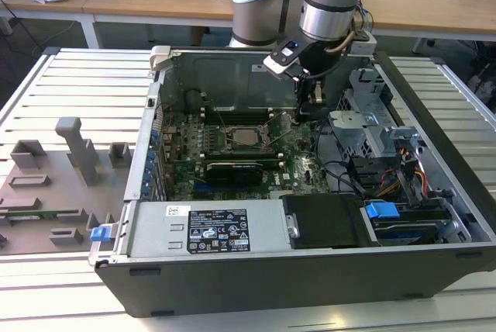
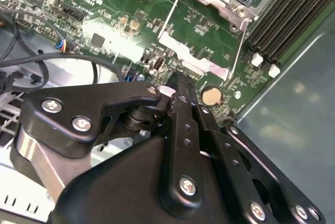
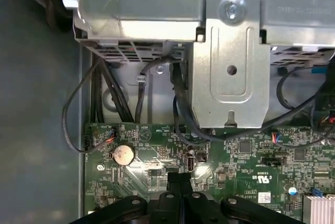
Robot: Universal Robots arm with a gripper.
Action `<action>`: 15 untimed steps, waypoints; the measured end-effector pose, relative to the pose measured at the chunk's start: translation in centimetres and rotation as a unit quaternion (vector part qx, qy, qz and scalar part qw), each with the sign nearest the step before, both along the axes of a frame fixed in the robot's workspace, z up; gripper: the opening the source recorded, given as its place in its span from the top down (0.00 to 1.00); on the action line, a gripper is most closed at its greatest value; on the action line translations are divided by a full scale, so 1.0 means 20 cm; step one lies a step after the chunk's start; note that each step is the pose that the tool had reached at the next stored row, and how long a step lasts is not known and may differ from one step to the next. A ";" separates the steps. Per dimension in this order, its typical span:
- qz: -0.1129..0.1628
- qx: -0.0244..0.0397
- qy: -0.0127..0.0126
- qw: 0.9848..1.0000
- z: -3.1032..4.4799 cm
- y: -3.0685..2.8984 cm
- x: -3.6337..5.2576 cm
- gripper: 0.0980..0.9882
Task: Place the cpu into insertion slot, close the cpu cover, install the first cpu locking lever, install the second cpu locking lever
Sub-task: 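Close the cpu cover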
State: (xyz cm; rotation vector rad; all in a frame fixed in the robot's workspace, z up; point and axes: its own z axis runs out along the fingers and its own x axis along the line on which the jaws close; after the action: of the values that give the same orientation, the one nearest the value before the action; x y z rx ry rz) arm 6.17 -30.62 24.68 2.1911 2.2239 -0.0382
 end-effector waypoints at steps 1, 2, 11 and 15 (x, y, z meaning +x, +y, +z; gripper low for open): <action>0.000 0.000 0.000 1.000 -0.009 0.002 -0.016 0.99; 0.000 0.000 0.000 1.000 -0.011 0.003 -0.025 0.99; 0.000 0.007 0.000 1.000 -0.014 0.003 -0.189 0.99; 0.000 0.007 0.000 1.000 -0.016 0.003 -0.229 0.99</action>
State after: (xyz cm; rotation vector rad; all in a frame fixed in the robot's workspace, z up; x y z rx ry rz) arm 1.60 -30.56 24.35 2.1974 2.2301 -0.0228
